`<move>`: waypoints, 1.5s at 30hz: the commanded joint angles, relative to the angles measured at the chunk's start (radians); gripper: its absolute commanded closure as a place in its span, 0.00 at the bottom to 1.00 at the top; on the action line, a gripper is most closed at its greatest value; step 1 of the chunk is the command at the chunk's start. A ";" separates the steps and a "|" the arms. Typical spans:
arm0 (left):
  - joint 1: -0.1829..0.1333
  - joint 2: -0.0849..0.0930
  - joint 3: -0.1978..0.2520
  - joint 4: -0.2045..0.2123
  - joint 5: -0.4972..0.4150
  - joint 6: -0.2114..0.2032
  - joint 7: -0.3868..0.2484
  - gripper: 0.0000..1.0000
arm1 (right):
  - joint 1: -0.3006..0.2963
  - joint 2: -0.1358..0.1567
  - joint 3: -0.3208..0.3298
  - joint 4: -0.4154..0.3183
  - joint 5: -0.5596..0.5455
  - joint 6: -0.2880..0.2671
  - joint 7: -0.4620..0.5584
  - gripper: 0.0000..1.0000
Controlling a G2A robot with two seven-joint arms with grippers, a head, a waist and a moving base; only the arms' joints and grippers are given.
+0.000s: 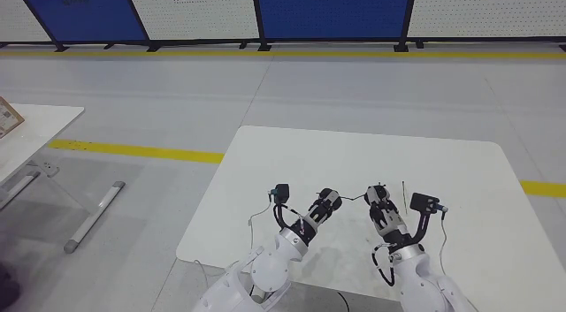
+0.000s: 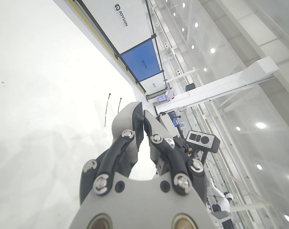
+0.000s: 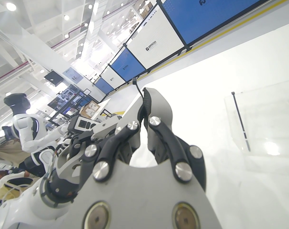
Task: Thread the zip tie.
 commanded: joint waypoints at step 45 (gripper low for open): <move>0.000 0.000 0.000 0.000 0.000 0.000 0.000 1.00 | -0.032 -0.015 0.015 0.019 -0.024 0.002 -0.048 1.00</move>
